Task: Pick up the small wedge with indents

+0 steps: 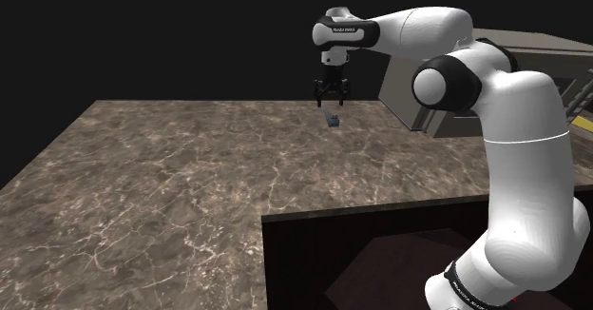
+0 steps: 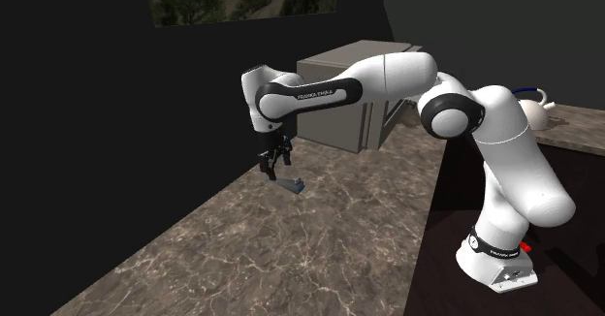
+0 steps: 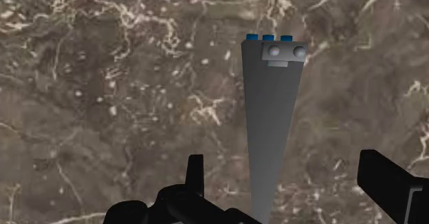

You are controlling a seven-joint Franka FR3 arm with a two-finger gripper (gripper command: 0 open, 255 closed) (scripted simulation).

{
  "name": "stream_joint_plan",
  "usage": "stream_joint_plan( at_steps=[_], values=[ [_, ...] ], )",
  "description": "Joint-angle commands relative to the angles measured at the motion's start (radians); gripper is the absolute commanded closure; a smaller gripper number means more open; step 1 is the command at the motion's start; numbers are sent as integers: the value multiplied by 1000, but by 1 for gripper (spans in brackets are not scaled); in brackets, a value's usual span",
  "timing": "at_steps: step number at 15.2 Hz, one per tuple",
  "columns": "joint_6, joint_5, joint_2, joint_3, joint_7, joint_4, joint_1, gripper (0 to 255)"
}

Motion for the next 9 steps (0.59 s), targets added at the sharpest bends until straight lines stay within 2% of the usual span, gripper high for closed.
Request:
stream_joint_plan(
  at_steps=[1, 6, 8, 9],
  values=[
    [10, 2, 17, 0, 0, 7, -3, 0],
    [79, 4, 25, 1, -3, -54, 0, 0],
    [79, 4, 25, 1, -3, -54, 0, 0],
    [78, 4, 27, 1, -3, -52, 0, 255]
  ],
)
